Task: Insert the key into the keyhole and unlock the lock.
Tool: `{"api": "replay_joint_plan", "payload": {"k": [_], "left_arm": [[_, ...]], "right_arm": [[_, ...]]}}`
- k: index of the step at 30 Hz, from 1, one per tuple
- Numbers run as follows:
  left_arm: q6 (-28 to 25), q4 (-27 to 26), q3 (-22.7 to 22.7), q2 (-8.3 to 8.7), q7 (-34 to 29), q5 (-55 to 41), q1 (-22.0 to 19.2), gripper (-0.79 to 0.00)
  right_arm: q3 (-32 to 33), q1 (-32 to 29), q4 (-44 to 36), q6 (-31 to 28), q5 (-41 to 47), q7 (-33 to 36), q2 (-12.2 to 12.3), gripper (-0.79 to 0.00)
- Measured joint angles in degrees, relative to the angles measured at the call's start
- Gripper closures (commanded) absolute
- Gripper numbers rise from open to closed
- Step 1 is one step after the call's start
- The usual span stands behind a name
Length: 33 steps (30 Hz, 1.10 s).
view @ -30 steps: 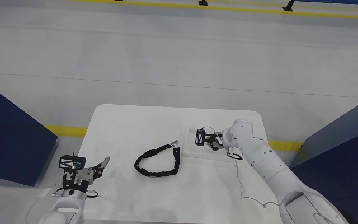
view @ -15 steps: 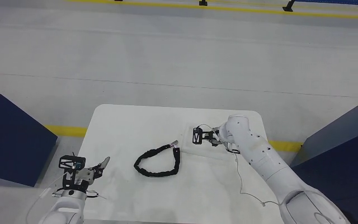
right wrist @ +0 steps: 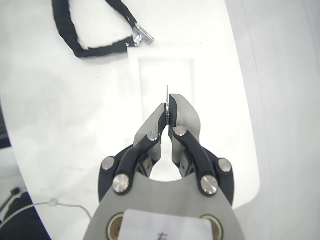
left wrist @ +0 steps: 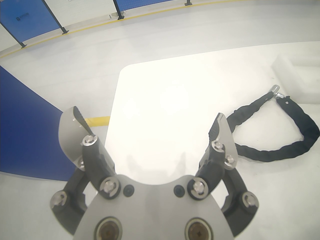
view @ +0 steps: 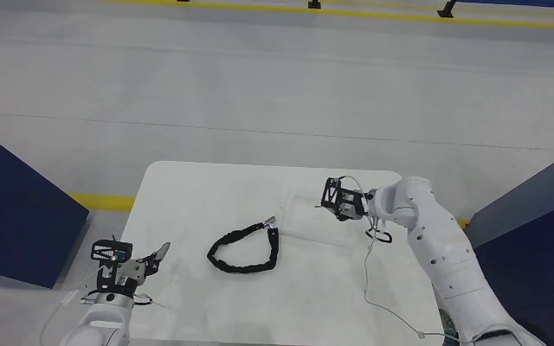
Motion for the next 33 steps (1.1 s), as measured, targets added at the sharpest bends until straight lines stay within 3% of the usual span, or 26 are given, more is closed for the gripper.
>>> {"api": "replay_joint_plan", "payload": {"k": [5,10,15,21,24,33], "left_arm": [[0.00,0.00,0.00,0.00,0.00,0.00,0.00,-0.785],[0.00,0.00,0.00,0.00,0.00,0.00,0.00,-0.785],[0.00,0.00,0.00,0.00,0.00,0.00,0.00,-0.785],[0.00,0.00,0.00,0.00,0.00,0.00,0.00,-0.785],[0.00,0.00,0.00,0.00,0.00,0.00,0.00,-0.785],[0.00,0.00,0.00,0.00,0.00,0.00,0.00,-0.785]], "right_arm": [[9.75,-10.48,-6.04,0.04,19.13,4.11,3.34,0.000],[15.43,-18.71,-5.84,0.18,42.72,11.58,6.49,0.000],[14.82,-24.15,-5.00,1.48,64.31,13.16,9.92,0.000],[12.61,-27.45,-5.57,3.34,82.41,15.03,14.39,0.000],[11.97,-27.82,-5.61,4.09,86.45,15.78,15.38,0.000],[12.01,-27.79,-5.60,4.05,86.04,15.74,15.31,0.000]]}}
